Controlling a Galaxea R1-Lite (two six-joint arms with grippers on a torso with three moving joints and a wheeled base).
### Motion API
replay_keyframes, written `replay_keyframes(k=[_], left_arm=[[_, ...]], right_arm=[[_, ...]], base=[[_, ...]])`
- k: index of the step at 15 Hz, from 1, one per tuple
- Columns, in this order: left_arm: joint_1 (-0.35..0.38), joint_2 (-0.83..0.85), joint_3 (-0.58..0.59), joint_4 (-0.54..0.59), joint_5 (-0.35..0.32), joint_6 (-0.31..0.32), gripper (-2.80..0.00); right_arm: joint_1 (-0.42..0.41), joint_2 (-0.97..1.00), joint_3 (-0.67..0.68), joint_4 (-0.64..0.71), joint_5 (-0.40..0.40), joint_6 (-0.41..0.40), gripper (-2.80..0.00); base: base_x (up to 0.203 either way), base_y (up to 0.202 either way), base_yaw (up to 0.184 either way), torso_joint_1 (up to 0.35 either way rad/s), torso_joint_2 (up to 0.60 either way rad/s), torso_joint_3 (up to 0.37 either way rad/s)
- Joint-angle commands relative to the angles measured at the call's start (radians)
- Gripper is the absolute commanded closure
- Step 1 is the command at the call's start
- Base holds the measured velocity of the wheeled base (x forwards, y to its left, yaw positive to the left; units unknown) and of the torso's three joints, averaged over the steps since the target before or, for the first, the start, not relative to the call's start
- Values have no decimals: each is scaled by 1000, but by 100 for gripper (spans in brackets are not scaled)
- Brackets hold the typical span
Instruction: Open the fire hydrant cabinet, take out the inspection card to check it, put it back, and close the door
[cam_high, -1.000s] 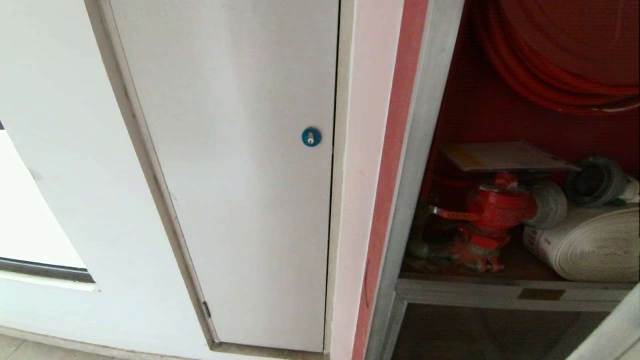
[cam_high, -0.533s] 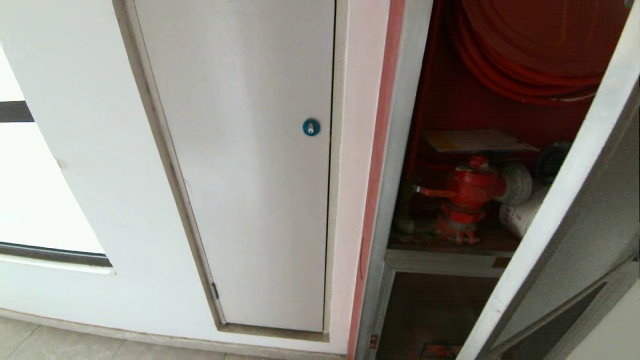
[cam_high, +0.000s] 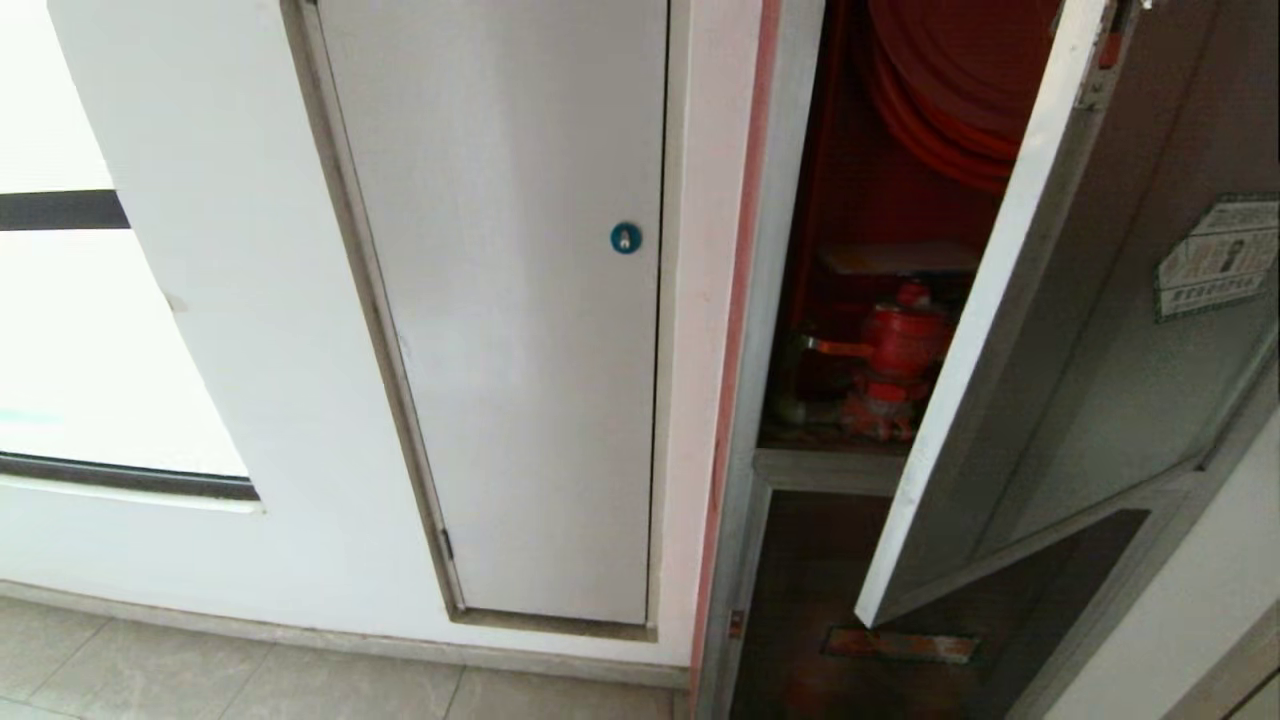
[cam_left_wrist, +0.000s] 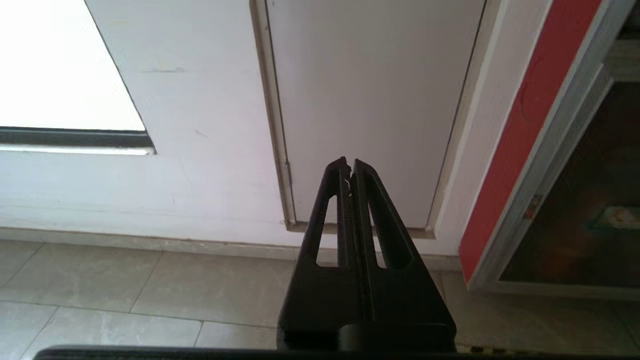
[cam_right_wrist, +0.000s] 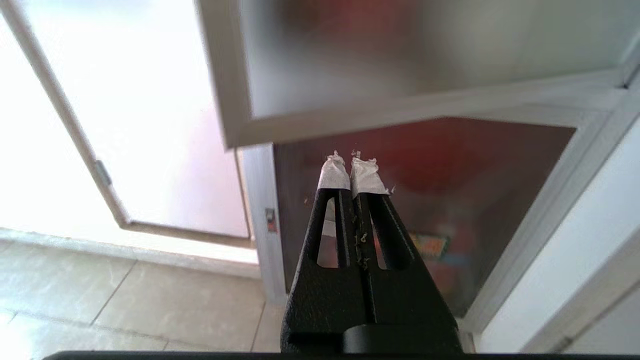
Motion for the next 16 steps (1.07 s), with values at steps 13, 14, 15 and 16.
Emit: replay_keyframes(k=[13,14,15,16], left_arm=[[0,1,0,0,0,-1,0],[0,1,0,0,0,-1,0],[0,1,0,0,0,-1,0],[0,1,0,0,0,-1,0]], right_arm=[[0,2,5,-1,0,0,0],[0,2,3,-1,0,0,0],[0,2,5,-1,0,0,0],[0,2,5,-1,0,0,0]], base=[[-183,0,1,2,3,3],[0,0,0,0,0,0],[0,0,0,0,0,0],[0,0,0,0,0,0]])
